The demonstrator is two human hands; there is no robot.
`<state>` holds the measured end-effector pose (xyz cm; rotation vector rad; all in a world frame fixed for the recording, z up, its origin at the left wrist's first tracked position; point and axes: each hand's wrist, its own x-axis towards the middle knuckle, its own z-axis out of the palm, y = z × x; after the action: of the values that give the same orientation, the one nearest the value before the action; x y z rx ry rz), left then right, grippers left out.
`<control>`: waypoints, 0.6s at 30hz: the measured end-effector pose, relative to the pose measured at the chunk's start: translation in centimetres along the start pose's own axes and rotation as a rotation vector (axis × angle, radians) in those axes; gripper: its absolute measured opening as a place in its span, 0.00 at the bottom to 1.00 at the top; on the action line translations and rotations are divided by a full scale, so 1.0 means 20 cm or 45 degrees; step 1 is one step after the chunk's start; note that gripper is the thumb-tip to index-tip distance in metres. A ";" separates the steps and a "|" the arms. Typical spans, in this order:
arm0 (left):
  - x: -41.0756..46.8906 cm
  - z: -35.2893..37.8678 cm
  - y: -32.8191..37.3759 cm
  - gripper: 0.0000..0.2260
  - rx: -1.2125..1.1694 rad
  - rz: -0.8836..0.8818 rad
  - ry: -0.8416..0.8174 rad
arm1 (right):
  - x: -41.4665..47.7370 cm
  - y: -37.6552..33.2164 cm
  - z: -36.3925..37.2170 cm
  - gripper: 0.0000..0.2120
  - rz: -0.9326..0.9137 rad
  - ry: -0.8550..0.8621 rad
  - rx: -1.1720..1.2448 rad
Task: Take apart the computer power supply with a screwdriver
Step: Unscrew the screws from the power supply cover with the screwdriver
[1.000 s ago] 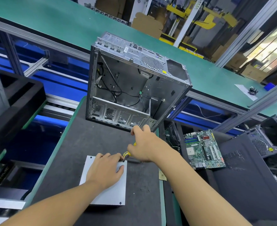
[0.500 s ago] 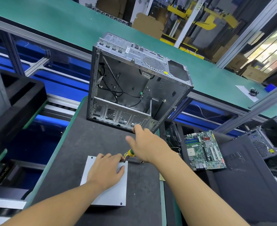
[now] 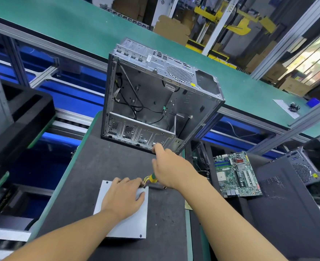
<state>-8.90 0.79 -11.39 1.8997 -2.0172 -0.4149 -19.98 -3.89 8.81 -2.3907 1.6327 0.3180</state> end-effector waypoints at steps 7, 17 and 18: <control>0.00 0.00 0.00 0.15 -0.015 0.009 0.048 | 0.01 0.00 -0.02 0.24 -0.052 -0.147 -0.029; 0.00 -0.01 0.01 0.15 -0.017 -0.010 0.010 | 0.01 0.01 -0.02 0.22 -0.063 -0.151 -0.111; 0.00 -0.01 0.01 0.15 -0.021 -0.008 0.013 | 0.01 0.01 -0.02 0.21 -0.055 -0.139 -0.121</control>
<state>-8.95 0.85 -11.15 1.8957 -1.9957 -0.4212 -19.98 -4.31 9.11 -2.4268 1.5487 0.5200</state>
